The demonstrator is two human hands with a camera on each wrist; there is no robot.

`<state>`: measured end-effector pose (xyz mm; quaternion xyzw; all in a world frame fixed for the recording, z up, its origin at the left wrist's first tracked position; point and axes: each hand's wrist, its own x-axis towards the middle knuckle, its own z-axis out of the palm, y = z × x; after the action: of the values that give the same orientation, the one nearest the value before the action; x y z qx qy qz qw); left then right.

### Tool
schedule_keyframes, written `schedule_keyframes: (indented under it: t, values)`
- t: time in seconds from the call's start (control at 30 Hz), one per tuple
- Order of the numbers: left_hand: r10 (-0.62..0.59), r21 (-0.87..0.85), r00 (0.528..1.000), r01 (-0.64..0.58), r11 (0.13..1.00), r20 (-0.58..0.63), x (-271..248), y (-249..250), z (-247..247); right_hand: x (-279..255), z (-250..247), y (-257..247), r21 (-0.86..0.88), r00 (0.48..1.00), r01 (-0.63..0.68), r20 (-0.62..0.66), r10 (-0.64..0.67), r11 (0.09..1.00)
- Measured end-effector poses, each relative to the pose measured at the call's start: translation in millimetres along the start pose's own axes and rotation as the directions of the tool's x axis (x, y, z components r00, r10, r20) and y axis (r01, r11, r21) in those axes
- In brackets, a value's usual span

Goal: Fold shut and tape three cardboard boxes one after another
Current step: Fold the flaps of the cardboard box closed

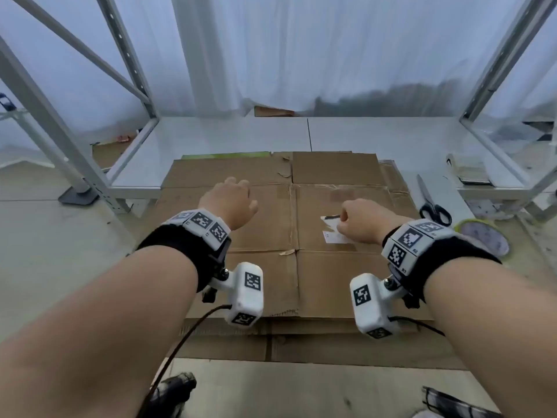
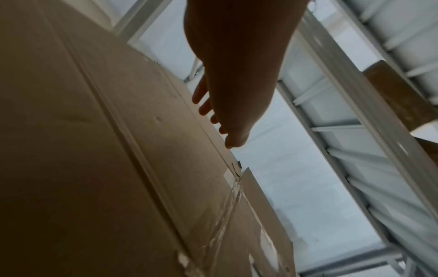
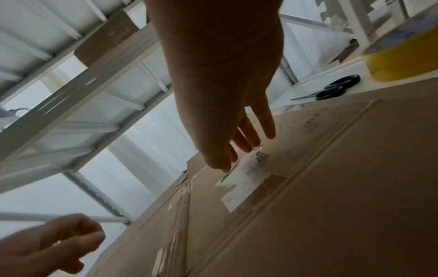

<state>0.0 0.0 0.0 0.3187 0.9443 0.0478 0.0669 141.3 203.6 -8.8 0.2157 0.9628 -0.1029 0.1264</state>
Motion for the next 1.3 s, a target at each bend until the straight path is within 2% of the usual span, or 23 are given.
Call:
schedule_keyframes:
  t: [0.13,0.3,0.37,0.47,0.57,0.67,0.8,0.87,0.97,1.03,1.1,1.2,1.23,1.3]
  values:
    - [0.006,-0.022,1.000,-0.006,1.000,0.028,19,6,9,14,2,25,0.066,0.992,-0.121,-0.023,0.123,0.990]
    - [0.025,-0.039,0.994,-0.021,0.999,0.111,36,23,26,24,19,57,0.221,0.931,-0.359,0.025,0.363,0.907]
    - [-0.002,-0.036,0.983,0.009,0.999,0.183,37,30,32,25,25,61,0.297,0.923,-0.380,0.066,0.378,0.876]
    - [0.000,-0.006,0.953,0.002,1.000,0.304,34,33,43,27,26,63,0.365,0.912,-0.390,0.027,0.409,0.845]
    - [-0.045,0.022,0.937,0.040,0.999,0.346,28,25,46,30,19,65,0.549,0.881,-0.410,0.032,0.472,0.728]
    - [-0.063,-0.015,0.951,0.071,0.997,0.303,21,14,38,37,6,58,0.784,0.882,-0.289,-0.005,0.471,0.550]
    - [-0.036,-0.054,0.967,0.051,0.997,0.253,7,0,27,42,-14,38,0.919,0.900,-0.120,-0.059,0.431,0.376]
    - [-0.025,-0.082,0.976,0.044,0.996,0.218,-5,-6,15,25,-34,16,0.920,0.893,-0.014,-0.164,0.419,0.391]
    - [0.002,-0.168,0.995,0.015,0.986,0.103,-24,-14,-19,-10,-67,-19,0.877,0.837,0.197,-0.383,0.390,0.438]
    - [-0.024,-0.276,0.999,0.012,0.961,-0.039,-36,-19,-46,-28,-83,-33,0.824,0.774,0.354,-0.524,0.356,0.442]
    - [-0.079,-0.350,0.977,0.004,0.937,-0.200,-43,-20,-76,-43,-96,-44,0.791,0.748,0.463,-0.590,0.303,0.399]
    - [-0.121,-0.285,0.913,0.005,0.959,-0.390,-51,-20,-120,-54,-111,-52,0.814,0.798,0.481,-0.560,0.221,0.325]
    - [-0.124,-0.251,0.896,0.015,0.968,-0.426,-53,-20,-132,-56,-115,-54,0.830,0.823,0.458,-0.532,0.201,0.318]
    - [-0.125,-0.216,0.895,0.032,0.976,-0.429,-55,-20,-148,-57,-120,-54,0.861,0.855,0.401,-0.474,0.208,0.314]
